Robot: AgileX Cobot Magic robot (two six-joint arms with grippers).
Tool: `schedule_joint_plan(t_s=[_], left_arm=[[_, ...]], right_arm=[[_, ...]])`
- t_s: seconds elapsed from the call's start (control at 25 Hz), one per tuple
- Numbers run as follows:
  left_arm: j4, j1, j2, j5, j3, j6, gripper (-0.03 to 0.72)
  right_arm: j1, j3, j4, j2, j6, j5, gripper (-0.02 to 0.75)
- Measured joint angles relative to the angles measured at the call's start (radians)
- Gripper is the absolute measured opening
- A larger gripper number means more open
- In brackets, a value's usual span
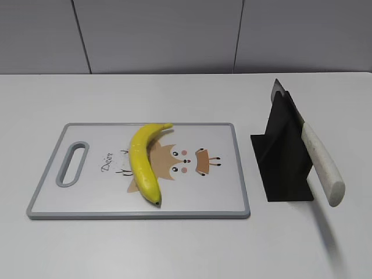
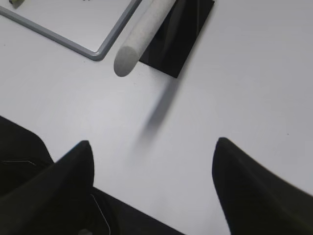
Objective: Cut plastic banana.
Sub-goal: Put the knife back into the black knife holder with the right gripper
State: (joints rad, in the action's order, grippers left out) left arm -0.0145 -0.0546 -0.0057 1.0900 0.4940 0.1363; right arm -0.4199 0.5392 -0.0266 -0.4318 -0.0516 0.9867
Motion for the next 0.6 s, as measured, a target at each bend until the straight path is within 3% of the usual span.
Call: schedule_joint_plan(t_s=[0.6], left_arm=[[0.000, 0.000, 0.000, 0.000, 0.000, 0.000, 0.240]], right_arm=[[0.000, -0.029, 0.001, 0.361, 0.000, 0.047, 0.585]])
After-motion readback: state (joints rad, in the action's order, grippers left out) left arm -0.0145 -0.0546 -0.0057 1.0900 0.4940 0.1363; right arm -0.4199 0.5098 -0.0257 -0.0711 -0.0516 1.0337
